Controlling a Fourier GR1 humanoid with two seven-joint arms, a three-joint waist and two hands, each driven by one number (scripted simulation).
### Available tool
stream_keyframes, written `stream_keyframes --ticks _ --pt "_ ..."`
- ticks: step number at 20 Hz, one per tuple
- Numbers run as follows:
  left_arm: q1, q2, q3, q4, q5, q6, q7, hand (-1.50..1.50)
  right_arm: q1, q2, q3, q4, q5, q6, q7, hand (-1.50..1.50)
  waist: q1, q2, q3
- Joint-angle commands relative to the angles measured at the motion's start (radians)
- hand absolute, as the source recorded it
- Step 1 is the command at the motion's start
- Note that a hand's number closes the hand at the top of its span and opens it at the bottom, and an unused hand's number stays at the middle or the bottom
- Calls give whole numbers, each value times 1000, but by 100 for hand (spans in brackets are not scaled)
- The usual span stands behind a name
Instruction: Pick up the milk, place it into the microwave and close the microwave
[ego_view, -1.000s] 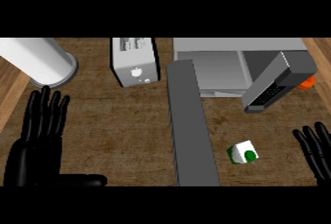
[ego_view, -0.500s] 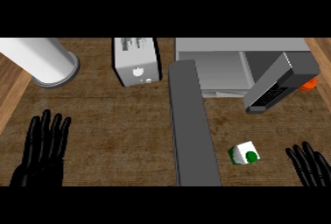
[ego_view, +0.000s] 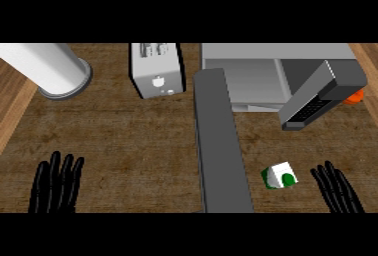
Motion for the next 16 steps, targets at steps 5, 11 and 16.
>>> stream_keyframes --ticks 5,11,16 --pt "75 1 -20 34 5 -21 -102 -150 -109 37 -49 248 93 -79 -117 -150 2 1 0" --pt "173 23 -62 33 -14 -46 -185 -150 -212 46 -110 451 121 -149 -194 -150 5 1 0" --pt "139 62 5 -14 53 -50 -117 -150 -278 -7 -163 650 136 -141 -315 -150 3 1 0"
